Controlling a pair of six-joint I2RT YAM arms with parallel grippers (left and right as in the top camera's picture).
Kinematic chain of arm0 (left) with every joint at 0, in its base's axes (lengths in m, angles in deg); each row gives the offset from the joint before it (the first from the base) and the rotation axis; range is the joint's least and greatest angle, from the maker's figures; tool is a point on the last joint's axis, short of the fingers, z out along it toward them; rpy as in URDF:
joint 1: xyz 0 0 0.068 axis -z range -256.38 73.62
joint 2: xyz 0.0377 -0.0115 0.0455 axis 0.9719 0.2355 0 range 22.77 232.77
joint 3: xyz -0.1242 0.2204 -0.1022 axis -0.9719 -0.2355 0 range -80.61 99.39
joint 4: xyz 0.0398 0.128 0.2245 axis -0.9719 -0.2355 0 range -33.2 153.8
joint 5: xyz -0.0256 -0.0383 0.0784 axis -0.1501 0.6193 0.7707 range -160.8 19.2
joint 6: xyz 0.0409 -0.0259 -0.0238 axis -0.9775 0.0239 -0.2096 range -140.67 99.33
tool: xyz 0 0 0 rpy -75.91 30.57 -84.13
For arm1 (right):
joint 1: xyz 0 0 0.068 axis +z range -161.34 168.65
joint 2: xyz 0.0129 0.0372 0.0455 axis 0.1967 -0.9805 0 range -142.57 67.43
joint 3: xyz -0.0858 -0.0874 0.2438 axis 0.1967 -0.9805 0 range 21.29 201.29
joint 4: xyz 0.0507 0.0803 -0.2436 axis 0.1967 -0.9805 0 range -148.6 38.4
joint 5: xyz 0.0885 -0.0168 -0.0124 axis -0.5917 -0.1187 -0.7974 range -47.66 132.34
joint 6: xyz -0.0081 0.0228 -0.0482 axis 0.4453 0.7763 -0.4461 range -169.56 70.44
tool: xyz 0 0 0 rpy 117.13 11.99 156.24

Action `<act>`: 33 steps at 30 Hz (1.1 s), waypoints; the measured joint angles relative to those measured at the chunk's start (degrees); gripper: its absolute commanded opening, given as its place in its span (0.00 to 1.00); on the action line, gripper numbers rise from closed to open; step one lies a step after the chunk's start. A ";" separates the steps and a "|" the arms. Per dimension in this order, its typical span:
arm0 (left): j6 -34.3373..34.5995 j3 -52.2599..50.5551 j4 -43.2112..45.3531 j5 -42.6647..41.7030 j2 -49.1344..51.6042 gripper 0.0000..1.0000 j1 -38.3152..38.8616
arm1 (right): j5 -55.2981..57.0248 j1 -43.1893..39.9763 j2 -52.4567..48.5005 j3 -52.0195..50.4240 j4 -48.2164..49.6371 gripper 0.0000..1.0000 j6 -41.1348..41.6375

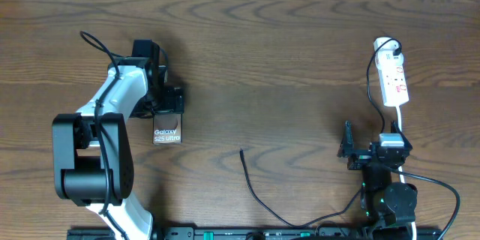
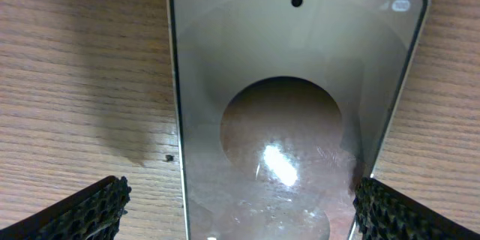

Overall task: Plug charger to phone and switch on socket
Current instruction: 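Close the left gripper on the phone's long edges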

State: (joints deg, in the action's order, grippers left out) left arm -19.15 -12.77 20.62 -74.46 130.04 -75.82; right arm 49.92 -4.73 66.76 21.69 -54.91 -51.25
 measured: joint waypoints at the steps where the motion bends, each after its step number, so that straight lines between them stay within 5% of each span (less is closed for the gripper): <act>1: 0.00 0.00 0.13 0.26 0.00 0.98 0.00 | 0.00 0.00 0.00 0.00 0.00 0.99 0.00; 33: 0.17 -1.55 1.99 1.05 0.00 0.98 4.33 | 0.00 0.00 0.00 0.00 0.00 0.99 0.00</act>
State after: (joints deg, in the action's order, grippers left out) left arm -18.98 -14.33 22.61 -73.41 130.04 -71.49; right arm 49.92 -4.73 66.76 21.69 -54.91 -51.25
